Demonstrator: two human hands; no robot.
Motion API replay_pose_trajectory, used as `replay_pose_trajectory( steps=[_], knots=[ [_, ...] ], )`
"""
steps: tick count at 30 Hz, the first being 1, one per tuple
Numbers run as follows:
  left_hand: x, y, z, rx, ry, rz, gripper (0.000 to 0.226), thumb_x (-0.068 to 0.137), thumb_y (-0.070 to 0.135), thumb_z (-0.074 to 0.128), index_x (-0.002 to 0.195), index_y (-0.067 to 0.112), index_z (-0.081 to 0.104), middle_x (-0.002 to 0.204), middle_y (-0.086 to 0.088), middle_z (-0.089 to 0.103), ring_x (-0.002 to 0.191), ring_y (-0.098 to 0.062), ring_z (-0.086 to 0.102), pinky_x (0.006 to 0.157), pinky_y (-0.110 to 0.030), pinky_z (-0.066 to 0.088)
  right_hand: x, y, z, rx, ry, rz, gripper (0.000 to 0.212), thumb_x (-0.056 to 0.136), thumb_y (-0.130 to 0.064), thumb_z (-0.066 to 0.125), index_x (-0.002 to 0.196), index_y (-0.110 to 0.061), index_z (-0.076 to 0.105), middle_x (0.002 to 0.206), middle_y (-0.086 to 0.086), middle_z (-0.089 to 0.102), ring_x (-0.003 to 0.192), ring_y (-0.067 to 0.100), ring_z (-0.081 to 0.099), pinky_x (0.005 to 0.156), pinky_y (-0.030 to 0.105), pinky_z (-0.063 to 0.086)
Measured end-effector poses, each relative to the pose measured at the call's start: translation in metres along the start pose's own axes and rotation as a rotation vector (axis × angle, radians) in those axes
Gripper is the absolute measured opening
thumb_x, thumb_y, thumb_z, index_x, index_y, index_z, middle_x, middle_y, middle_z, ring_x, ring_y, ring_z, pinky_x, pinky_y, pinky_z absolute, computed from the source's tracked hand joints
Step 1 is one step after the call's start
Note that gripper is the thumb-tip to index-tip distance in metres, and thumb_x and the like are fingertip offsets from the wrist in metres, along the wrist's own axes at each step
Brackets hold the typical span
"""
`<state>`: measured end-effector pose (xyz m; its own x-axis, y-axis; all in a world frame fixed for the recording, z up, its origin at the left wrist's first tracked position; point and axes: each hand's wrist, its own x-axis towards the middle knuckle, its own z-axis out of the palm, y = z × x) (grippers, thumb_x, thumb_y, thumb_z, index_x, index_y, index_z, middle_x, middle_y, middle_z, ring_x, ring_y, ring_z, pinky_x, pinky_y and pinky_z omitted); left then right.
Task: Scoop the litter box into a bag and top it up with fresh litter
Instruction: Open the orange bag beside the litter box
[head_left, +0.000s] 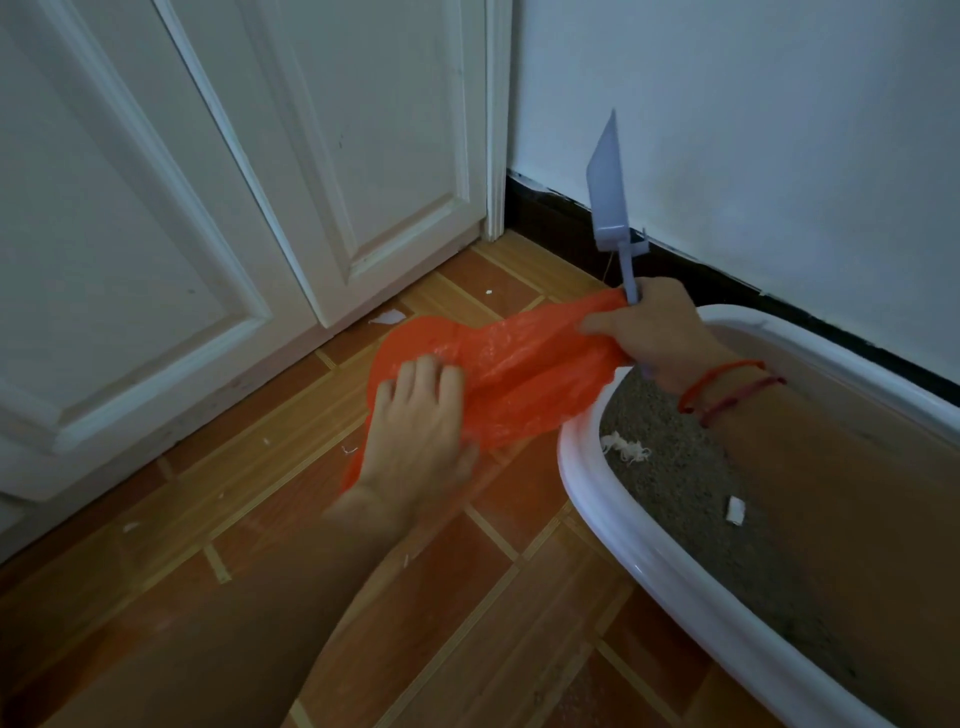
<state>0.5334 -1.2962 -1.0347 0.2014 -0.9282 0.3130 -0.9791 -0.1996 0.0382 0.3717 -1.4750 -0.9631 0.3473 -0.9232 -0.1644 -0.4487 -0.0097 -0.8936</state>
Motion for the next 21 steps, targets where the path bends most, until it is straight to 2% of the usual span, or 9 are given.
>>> replay_pose_trajectory(
  steps=[3,4,6,9,12,14,16,18,21],
  knots=[
    [0.022,-0.004,0.006,0.019,-0.181,-0.186,0.087,0.075,0.057,0.071,0.138,0.011,0.032,0.128,-0.014,0.049,0.115,-0.032,0.052,0.094,-0.046,0.047,-0.007,-0.006,-0.002,-0.021,-0.063,-0.021,0.026,0.07,-0.008,0.083,0.076,-0.013,0.057,0.074,0.002,0.062,0.062,0.014,0.061,0.048,0.018,0.05],
    [0.026,-0.005,0.009,0.041,-0.262,-0.207,0.088,0.077,0.057,0.07,0.14,0.012,0.029,0.126,-0.014,0.05,0.114,-0.032,0.053,0.094,-0.046,0.047,-0.009,-0.007,-0.003,-0.036,-0.083,-0.029,0.029,0.068,-0.008,0.084,0.077,-0.015,0.058,0.077,0.001,0.063,0.067,0.015,0.063,0.053,0.021,0.052],
    [0.029,-0.009,0.012,0.063,-0.352,-0.218,0.064,0.086,0.042,0.065,0.135,0.013,0.036,0.121,-0.013,0.053,0.111,-0.031,0.055,0.092,-0.044,0.049,-0.011,-0.006,-0.006,-0.079,-0.124,-0.048,0.035,0.064,-0.008,0.087,0.078,-0.018,0.057,0.08,-0.001,0.064,0.071,0.015,0.064,0.058,0.023,0.052],
    [0.033,-0.015,0.01,-0.038,-0.314,-0.237,0.017,0.093,0.013,0.051,0.11,0.01,0.052,0.097,-0.01,0.062,0.087,-0.027,0.062,0.075,-0.041,0.055,-0.009,-0.001,-0.011,-0.205,-0.113,-0.081,0.041,0.063,-0.003,0.086,0.073,-0.02,0.051,0.075,-0.004,0.057,0.066,0.012,0.057,0.053,0.019,0.043],
    [0.04,-0.016,0.002,-0.304,-0.229,-0.375,0.011,0.091,0.001,0.047,0.096,0.01,0.05,0.077,-0.004,0.056,0.068,-0.021,0.059,0.058,-0.034,0.051,-0.003,0.013,-0.017,-0.449,-0.041,-0.177,0.033,0.068,0.001,0.076,0.073,-0.014,0.046,0.074,-0.003,0.049,0.066,0.016,0.048,0.05,0.019,0.033],
    [0.042,-0.024,-0.008,-0.402,-0.166,-0.462,0.015,0.091,-0.002,0.049,0.098,0.011,0.047,0.076,0.002,0.052,0.065,-0.012,0.053,0.052,-0.022,0.041,0.001,0.023,-0.025,-0.581,0.006,-0.231,0.022,0.075,-0.001,0.067,0.093,-0.006,0.055,0.085,0.0,0.049,0.071,0.017,0.046,0.052,0.018,0.03],
    [0.04,-0.041,-0.014,-0.335,-0.126,-0.436,0.017,0.09,-0.003,0.048,0.101,0.009,0.045,0.08,-0.004,0.054,0.067,-0.017,0.053,0.055,-0.025,0.04,0.005,0.032,-0.033,-0.665,0.02,-0.213,0.031,0.079,-0.002,0.063,0.109,-0.005,0.057,0.094,0.003,0.049,0.079,0.02,0.048,0.062,0.023,0.038],
    [0.034,-0.056,-0.015,-0.23,-0.123,-0.394,0.016,0.089,-0.002,0.048,0.102,0.007,0.046,0.087,-0.014,0.057,0.075,-0.03,0.056,0.064,-0.04,0.047,0.005,0.038,-0.034,-0.734,0.037,-0.201,0.029,0.08,-0.005,0.062,0.108,-0.009,0.057,0.096,0.005,0.051,0.081,0.022,0.05,0.068,0.031,0.042],
    [0.03,-0.062,-0.013,-0.216,-0.134,-0.399,0.015,0.089,-0.001,0.047,0.1,0.008,0.046,0.088,-0.016,0.058,0.078,-0.033,0.056,0.067,-0.046,0.048,0.006,0.044,-0.029,-0.842,0.108,-0.245,0.024,0.078,-0.013,0.063,0.101,-0.01,0.057,0.093,0.01,0.058,0.079,0.026,0.053,0.069,0.036,0.048]
  ],
)
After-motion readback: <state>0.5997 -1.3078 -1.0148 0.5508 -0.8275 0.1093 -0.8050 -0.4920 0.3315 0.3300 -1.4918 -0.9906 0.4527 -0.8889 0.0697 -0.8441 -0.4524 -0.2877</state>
